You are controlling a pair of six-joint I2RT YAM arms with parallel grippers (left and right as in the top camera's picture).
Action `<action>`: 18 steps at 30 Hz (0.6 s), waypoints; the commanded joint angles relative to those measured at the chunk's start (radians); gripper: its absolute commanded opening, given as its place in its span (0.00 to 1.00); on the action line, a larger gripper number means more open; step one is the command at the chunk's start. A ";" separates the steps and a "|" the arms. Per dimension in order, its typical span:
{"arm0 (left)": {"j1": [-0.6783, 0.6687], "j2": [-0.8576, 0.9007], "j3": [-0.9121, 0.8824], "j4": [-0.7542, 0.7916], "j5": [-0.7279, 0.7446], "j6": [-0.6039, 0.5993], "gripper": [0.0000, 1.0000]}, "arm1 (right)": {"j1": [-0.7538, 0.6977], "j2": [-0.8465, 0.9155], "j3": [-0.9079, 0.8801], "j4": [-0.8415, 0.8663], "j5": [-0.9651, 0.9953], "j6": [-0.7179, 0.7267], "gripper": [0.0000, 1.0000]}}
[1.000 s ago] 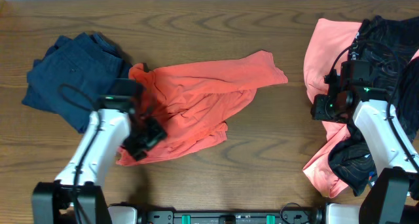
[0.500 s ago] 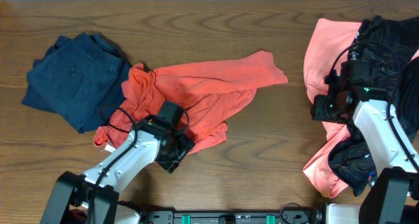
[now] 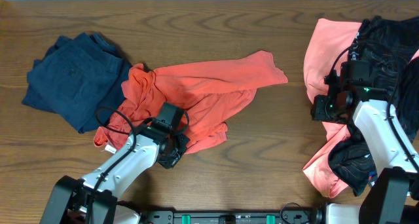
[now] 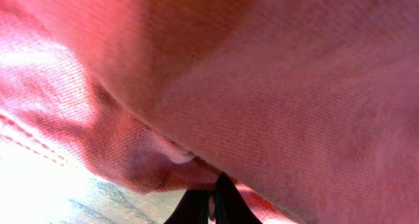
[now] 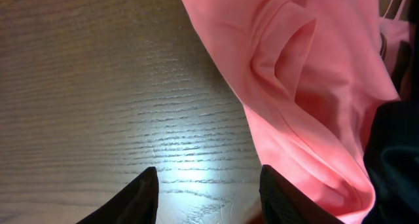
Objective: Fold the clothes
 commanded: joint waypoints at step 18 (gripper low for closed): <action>0.444 -0.534 0.062 -0.664 -0.204 0.406 0.06 | 0.156 0.096 0.011 0.132 -0.229 0.019 0.57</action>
